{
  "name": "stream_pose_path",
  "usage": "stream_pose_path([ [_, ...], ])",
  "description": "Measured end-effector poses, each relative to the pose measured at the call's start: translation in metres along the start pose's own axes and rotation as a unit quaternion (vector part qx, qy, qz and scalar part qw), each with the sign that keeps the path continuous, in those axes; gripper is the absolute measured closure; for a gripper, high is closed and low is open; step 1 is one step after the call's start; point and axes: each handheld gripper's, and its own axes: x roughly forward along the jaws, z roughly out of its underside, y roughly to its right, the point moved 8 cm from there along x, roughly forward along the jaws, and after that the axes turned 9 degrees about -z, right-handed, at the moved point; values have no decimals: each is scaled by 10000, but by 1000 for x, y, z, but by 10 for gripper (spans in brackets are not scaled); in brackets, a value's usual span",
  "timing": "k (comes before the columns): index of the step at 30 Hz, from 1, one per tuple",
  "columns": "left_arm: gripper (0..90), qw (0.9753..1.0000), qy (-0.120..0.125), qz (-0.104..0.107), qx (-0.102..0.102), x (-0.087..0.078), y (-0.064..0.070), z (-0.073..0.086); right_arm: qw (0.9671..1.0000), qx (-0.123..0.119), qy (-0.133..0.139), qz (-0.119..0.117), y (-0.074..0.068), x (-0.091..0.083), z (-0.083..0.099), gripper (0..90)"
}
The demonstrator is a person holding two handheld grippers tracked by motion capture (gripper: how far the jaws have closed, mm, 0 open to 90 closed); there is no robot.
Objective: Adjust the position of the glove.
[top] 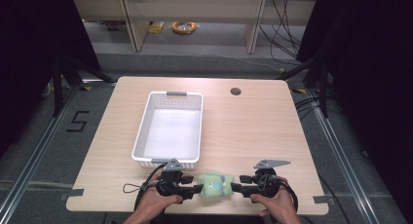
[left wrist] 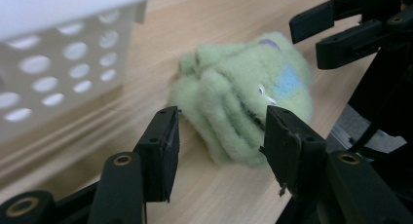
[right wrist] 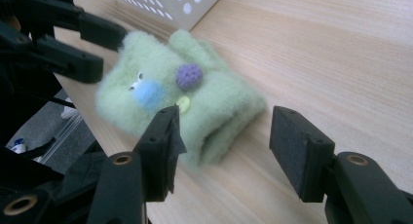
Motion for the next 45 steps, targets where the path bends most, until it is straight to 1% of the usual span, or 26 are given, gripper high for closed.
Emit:
stream_pose_path([
  [1,465,9999,-51,9,-139,2,1,0,10000,0,0,0,0,0,0,452],
  [2,459,9999,-89,-39,-131,4,1,1,10000,22,-1,-6,0,2,-1,449],
  [4,460,9999,-112,12,-128,8,2,1,10000,33,-30,-15,0,7,-2,450],
  [5,460,9998,-127,-4,-184,10,2,1,9998,170,-93,-35,-3,9,-1,453],
  [6,468,9997,-176,44,-187,11,2,2,9998,13,-204,-11,0,14,0,463],
  [7,468,9996,-160,17,-234,15,1,1,9996,165,-236,-20,-1,16,1,469],
  [8,472,9997,-171,36,-177,16,1,1,9996,41,-262,35,3,17,1,474],
  [9,476,9997,-218,37,-142,17,0,2,9995,72,-309,82,5,18,2,475],
  [11,483,9995,-281,52,-138,19,-1,4,9993,128,-353,17,6,22,4,495],
  [13,504,9996,-203,2,-191,22,-1,3,9991,147,-388,21,7,25,5,497],
  [16,521,9994,-290,104,-160,23,-2,3,9991,170,-372,-74,8,28,5,499],
  [17,528,9994,-302,116,-155,24,-1,3,9992,171,-372,-13,8,28,6,504],
  [19,540,9995,-300,39,-125,25,-1,3,9991,185,-379,-55,7,28,6,509],
  [23,556,9994,-305,108,-86,28,2,2,9992,141,-361,-84,7,29,7,526],
  [25,561,9990,-375,218,-108,30,3,3,9991,144,-334,-211,6,30,7,548],
  [28,566,9990,-381,178,-144,31,3,3,9991,164,-304,-242,6,30,7,560],
  [29,572,9988,-404,194,-208,31,2,4,9991,119,-277,-287,6,31,7,569],
  [35,618,9989,-351,267,-179,32,3,4,9989,179,-221,-368,7,32,7,602],
  [36,638,9990,-322,276,-172,32,3,4,9990,223,-237,-302,7,32,8,612],
  [37,671,9988,-295,365,-159,32,5,4,9986,194,-241,-431,6,33,8,628],
  [38,683,9988,-295,365,-159,32,5,4,9987,168,-260,-408,6,32,8,637],
  [40,697,9990,-276,354,-36,31,5,4,9988,125,-260,-383,6,33,8,651],
  [41,721,9993,-266,265,-75,30,4,4,9988,76,-232,-418,5,33,8,670],
  [42,726,9993,-266,265,-75,30,4,4,9988,76,-232,-418,5,33,8,670],
  [43,726,9992,-211,320,-132,31,5,4,9985,151,-237,-463,2,33,8,676],
  [45,748,9989,-234,378,-117,29,4,4,9991,14,-203,-367,4,32,7,694],
])
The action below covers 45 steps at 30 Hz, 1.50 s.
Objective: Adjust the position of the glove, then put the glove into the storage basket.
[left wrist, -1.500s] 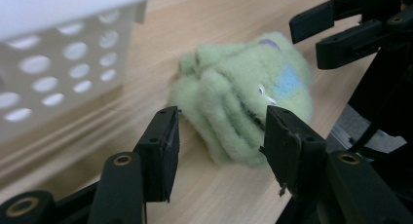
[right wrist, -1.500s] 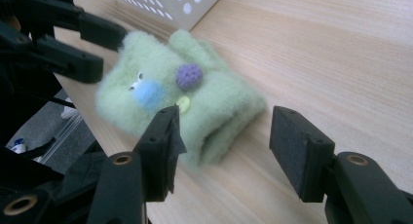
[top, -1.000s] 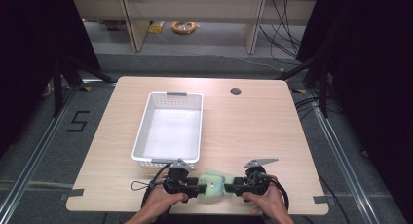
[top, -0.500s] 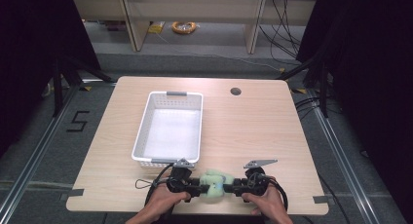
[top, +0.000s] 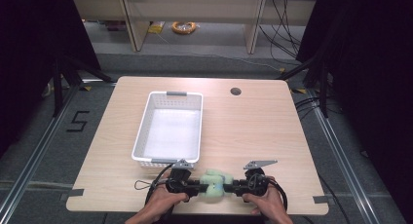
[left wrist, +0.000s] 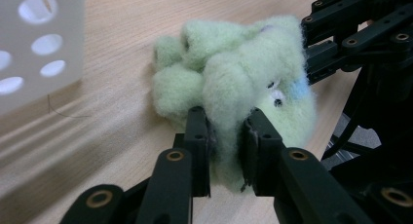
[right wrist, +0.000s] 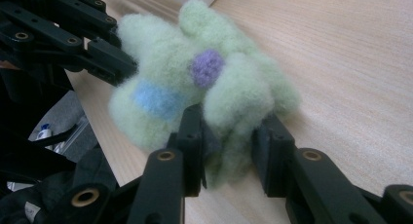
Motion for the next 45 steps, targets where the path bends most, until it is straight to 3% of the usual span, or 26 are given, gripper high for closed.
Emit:
stream_pose_path([
  [5,767,10000,54,21,26,-2,2,-1,10000,-82,-11,-17,-2,-2,0,712],
  [6,768,10000,35,25,6,-3,1,0,9999,100,-14,-79,-5,-2,1,716],
  [7,768,10000,35,25,6,-3,1,0,9999,100,-14,-79,-5,-2,1,716],
  [16,772,9999,141,36,52,-14,4,-2,9997,-213,81,-84,-10,-5,-5,740],
  [18,772,9998,159,60,99,-17,4,-2,9998,-96,99,-136,-14,-6,-6,744],
  [19,772,9998,195,13,64,-19,5,-3,9996,-123,100,-219,-16,-7,-7,746],
  [20,772,9997,224,99,99,-22,5,-4,9995,-224,126,-202,-16,-8,-10,750],
  [23,772,9995,275,103,101,-25,7,-5,9995,-163,143,-233,-21,-10,-11,751],
  [24,772,9994,288,111,123,-27,7,-5,9991,-316,185,-195,-22,-12,-13,752],
  [26,771,9993,322,127,116,-28,7,-6,9991,-353,175,-130,-24,-15,-15,753],
  [32,771,9990,409,127,128,-33,7,-10,9988,-322,242,-263,-31,-18,-19,753],
  [34,771,9989,429,121,126,-35,6,-14,9981,-493,266,-255,-32,-21,-23,753],
  [35,771,9989,436,143,132,-36,7,-15,9985,-346,280,-319,-35,-21,-23,753],
  [38,771,9988,465,97,118,-38,8,-18,9987,-244,278,-361,-36,-23,-25,754],
  [40,771,9988,455,125,157,-41,7,-20,9986,-358,260,-290,-34,-25,-28,754],
  [45,770,9986,496,94,138,-47,6,-28,9982,-337,323,-383,-40,-27,-37,753],
])
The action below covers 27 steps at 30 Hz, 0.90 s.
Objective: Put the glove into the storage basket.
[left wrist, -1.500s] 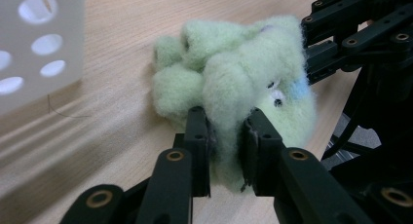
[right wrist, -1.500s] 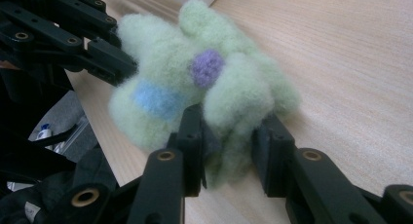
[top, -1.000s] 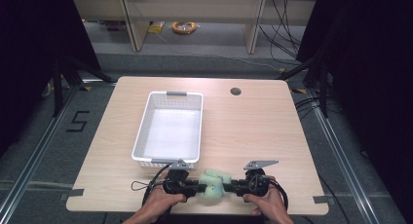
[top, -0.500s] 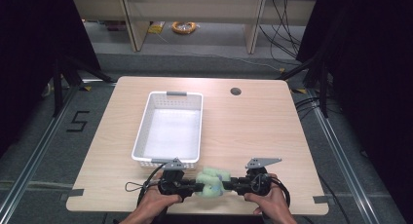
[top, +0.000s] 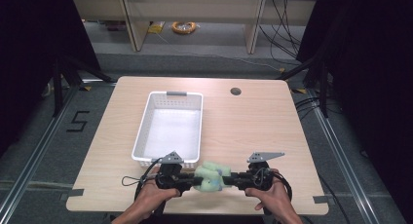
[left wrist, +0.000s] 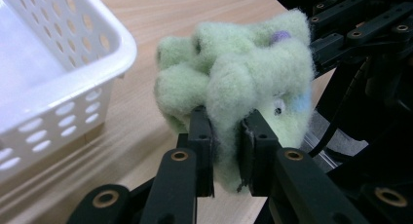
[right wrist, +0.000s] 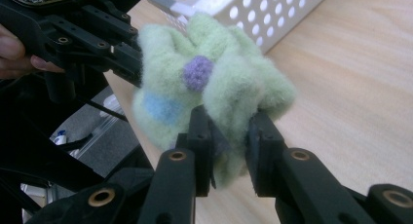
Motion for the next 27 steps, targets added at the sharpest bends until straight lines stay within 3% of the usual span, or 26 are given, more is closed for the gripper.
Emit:
stream_pose_path([
  [3,770,10000,27,-16,89,-6,0,-7,10000,-10,-8,0,-5,-2,-7,753],
  [4,770,9999,2,-39,132,-8,-1,-8,9999,-152,-14,29,-3,-2,-10,753],
  [6,770,9999,47,-108,119,-13,-2,-14,9999,-100,-35,53,-8,-4,-17,754],
  [7,770,9999,63,-55,111,-14,-2,-16,9997,-229,-20,13,-8,-3,-20,753],
  [9,770,9999,70,-117,94,-16,-3,-18,9997,-242,-5,24,-9,-3,-22,754],
  [10,769,9999,83,-78,109,-18,-3,-19,9999,-168,-32,-6,-12,-3,-24,753],
  [15,769,9998,99,-163,106,-26,-6,-26,9994,-348,-36,-2,-12,-3,-37,753],
  [22,768,9996,144,-221,124,-36,-10,-35,9997,-243,-87,-45,-19,-1,-50,753],
  [23,768,9996,147,-232,100,-39,-11,-37,9991,-408,-68,-44,-17,0,-53,754],
  [24,768,9995,178,-242,74,-40,-12,-39,9996,-248,-101,-59,-19,1,-58,753],
  [25,768,9995,164,-246,58,-42,-13,-40,9996,-248,-101,-59,-19,1,-58,753],
  [27,768,9994,157,-297,29,-47,-19,-45,9992,-383,-106,-83,-19,4,-67,753],
])
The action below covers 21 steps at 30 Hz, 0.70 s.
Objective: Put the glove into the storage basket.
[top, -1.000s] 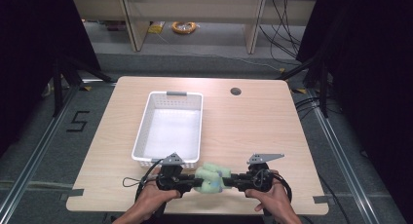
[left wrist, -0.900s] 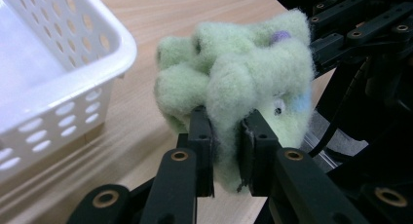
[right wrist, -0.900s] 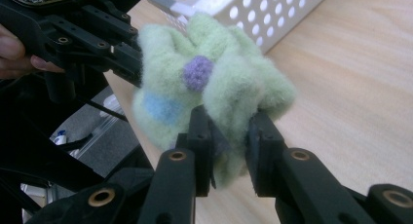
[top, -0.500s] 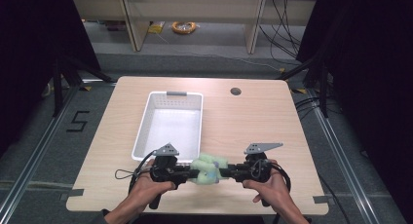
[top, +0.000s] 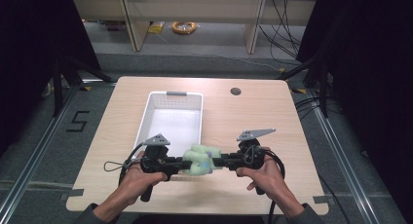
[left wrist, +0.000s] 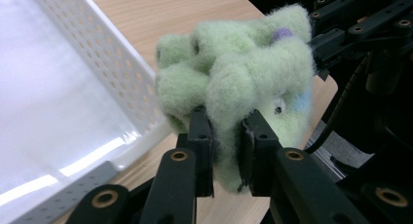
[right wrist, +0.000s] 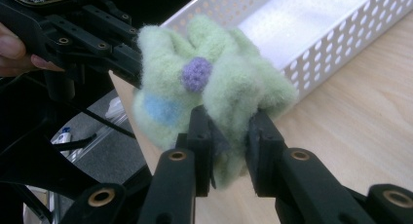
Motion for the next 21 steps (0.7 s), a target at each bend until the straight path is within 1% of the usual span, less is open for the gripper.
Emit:
stream_pose_path([
  [1,768,10000,0,0,0,0,0,0,10000,0,0,0,0,0,0,753],
  [2,768,10000,30,-43,-27,-2,-3,-3,10000,89,-23,-37,-3,1,-3,753],
  [3,767,10000,11,-38,-22,-4,-4,-4,10000,-41,-37,19,-1,2,-9,753],
  [4,767,9999,8,-104,-23,-6,-8,-6,9999,-108,-69,67,-1,4,-14,753],
  [5,767,9999,8,-104,-23,-6,-8,-6,9999,-21,-96,36,-3,6,-16,753],
  [6,767,9998,37,-154,-89,-10,-12,-9,9999,-59,-123,41,-4,8,-21,753],
  [7,767,9998,37,-154,-89,-10,-12,-9,9999,-59,-123,41,-4,8,-21,753],
  [8,767,9997,25,-207,-106,-16,-19,-12,9998,-45,-170,29,-5,12,-28,753],
  [9,766,9997,25,-207,-106,-16,-19,-12,9998,-93,-176,39,-5,15,-33,753],
  [10,767,9996,17,-259,-131,-21,-26,-15,9997,-135,-188,42,-5,17,-35,753],
  [11,766,9996,17,-259,-131,-21,-26,-15,9997,-135,-188,42,-5,17,-35,753],
  [12,767,9993,29,-337,-185,-25,-32,-16,9995,-183,-249,66,-5,26,-44,754],
  [13,767,9993,29,-337,-185,-25,-32,-16,9995,-183,-249,66,-5,26,-44,754],
  [14,767,9991,3,-374,-203,-29,-40,-17,9993,-192,-303,67,-5,33,-50,753],
  [15,767,9991,3,-374,-203,-29,-40,-17,9993,-192,-303,67,-5,33,-50,753],
  [16,766,9985,10,-478,-272,-32,-48,-17,9993,-145,-351,60,-4,41,-55,753],
  [17,766,9985,10,-478,-272,-32,-48,-17,9993,-145,-351,60,-4,41,-55,753],
  [18,767,9982,-22,-525,-290,-34,-54,-16,9990,-162,-405,58,-3,50,-61,753],
  [19,767,9979,-45,-567,-296,-35,-57,-15,9990,-162,-405,58,-3,50,-61,753],
  [20,767,9977,-58,-576,-346,-36,-61,-15,9989,-131,-449,48,-2,57,-63,753],
  [21,767,9976,-86,-578,-367,-36,-64,-14,9989,-131,-449,48,-2,57,-63,753],
])
